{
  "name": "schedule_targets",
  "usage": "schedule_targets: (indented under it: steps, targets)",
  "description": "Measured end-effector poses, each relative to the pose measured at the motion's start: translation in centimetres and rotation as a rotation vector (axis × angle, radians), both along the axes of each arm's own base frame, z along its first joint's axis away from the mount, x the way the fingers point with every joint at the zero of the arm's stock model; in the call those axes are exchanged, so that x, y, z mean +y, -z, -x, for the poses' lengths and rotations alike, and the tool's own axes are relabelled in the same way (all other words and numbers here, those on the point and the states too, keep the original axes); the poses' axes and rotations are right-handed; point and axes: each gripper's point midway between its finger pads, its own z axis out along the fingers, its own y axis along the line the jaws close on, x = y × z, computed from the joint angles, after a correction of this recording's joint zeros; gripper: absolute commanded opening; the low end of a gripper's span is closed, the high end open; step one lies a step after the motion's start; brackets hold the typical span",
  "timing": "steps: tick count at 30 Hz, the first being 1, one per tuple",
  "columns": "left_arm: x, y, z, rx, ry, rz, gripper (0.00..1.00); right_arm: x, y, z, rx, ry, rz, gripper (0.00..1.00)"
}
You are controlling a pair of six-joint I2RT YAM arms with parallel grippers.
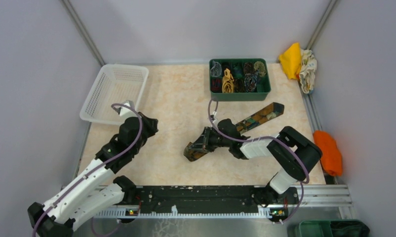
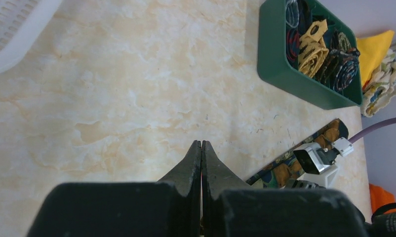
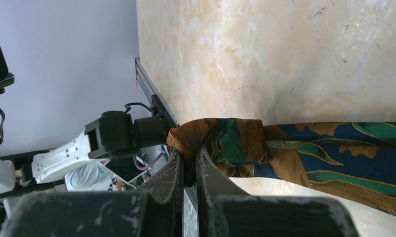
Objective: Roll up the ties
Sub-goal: Roll the tie at the center of the board.
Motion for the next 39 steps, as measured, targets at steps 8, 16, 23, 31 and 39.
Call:
schedule_targets:
  steps: [8, 16, 23, 31, 39]
  targets:
    - [-2.9, 3.1, -1.2, 0.069, 0.094, -0.028, 0.00, -1.6, 1.1, 0.4, 0.048, 0.032, 0.000, 0.00]
    - [-4.6, 4.8, -1.8, 0.100, 0.152, -0.038, 0.00, -4.4, 3.5, -0.1, 0.110, 0.113, 0.003, 0.00]
    - [-5.6, 5.4, -2.2, 0.104, 0.187, -0.031, 0.00, -5.0, 4.2, -0.3, 0.092, 0.118, 0.035, 0.09]
    - [-7.4, 8.5, -1.8, 0.154, 0.271, -0.029, 0.00, -6.7, 3.5, -1.2, -0.024, 0.131, 0.192, 0.33]
    - [-9.9, 11.1, -0.4, 0.187, 0.385, -0.026, 0.00, -8.5, 3.7, -2.2, -0.111, 0.130, 0.381, 0.28]
